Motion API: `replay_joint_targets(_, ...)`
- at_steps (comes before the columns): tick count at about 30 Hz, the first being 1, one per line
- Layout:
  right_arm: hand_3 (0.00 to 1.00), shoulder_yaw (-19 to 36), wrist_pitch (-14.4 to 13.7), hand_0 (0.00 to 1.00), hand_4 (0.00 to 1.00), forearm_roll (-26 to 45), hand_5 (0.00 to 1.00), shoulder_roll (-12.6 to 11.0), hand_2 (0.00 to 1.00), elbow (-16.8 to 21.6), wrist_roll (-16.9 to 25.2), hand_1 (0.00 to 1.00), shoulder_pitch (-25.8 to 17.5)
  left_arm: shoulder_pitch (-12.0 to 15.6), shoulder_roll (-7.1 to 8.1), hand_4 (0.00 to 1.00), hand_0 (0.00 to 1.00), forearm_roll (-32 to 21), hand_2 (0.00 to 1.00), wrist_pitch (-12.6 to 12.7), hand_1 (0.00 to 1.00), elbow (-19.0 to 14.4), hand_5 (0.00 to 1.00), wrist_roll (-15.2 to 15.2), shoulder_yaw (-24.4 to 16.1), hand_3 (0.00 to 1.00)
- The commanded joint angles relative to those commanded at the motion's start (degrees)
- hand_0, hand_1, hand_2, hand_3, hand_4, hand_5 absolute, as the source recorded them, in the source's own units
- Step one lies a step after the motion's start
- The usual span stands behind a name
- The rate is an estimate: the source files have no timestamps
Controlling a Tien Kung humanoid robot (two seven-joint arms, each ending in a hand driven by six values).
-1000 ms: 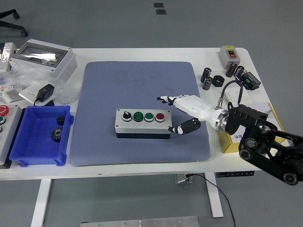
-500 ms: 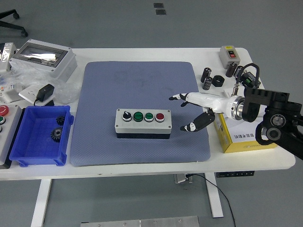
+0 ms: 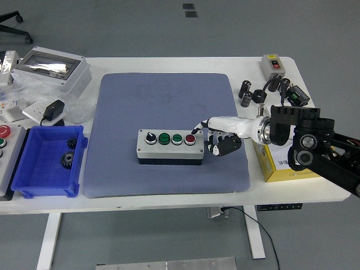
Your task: Pick up the button,place it on the desk,press the button,press the button
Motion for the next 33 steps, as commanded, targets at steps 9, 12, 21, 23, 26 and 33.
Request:
replay_joint_targets(9,0.852,-1.2,-0.7,0.003,0.147,-0.5,0.077,0.7,0.198,-0.8,0.0,0.124,0.3,-0.3,0.06,0.002,0.575,0.2,0.48,-0.2,0.5,0.1,0.002,-0.2,-0.2,0.565)
replay_joint_targets(12,0.841,-2.2,-0.8,0.004,0.147,-0.8,0.074,0.9,0.194,-1.1,-0.2,0.125,0.4,-0.3,0.02,0.002,0.576,0.2,0.48,-0.2,0.5,0.0,0.002,-0.2,-0.2,0.565)
replay_joint_targets(21,0.839,-5.7,-3.5,0.006,0.147,-3.7,0.074,1.7,0.193,-2.4,-0.5,0.124,0.6,-0.2,0.02,0.002,0.576,0.1,0.479,-0.1,0.5,0.2,0.002,-0.5,-0.1,0.566)
replay_joint_targets(23,0.832,-4.0,-3.9,0.007,0.146,-3.1,0.071,1.4,0.191,-1.8,0.7,0.126,0.1,-0.1,-0.02,0.002,0.576,0.0,0.478,-0.1,0.499,0.1,0.002,-0.4,-0.1,0.565)
replay_joint_targets(26,0.832,-0.4,-2.8,0.007,0.146,-0.3,0.071,0.4,0.191,-0.3,2.6,0.126,-1.2,0.0,-0.06,0.002,0.576,-0.2,0.478,0.0,0.499,0.1,0.002,-0.4,0.0,0.565)
replay_joint_targets(33,0.825,10.4,-0.6,0.007,0.145,4.8,0.071,0.1,0.19,0.9,6.1,0.129,-8.1,0.4,-0.2,0.002,0.577,-0.7,0.477,0.2,0.499,0.2,0.002,-0.5,0.3,0.565)
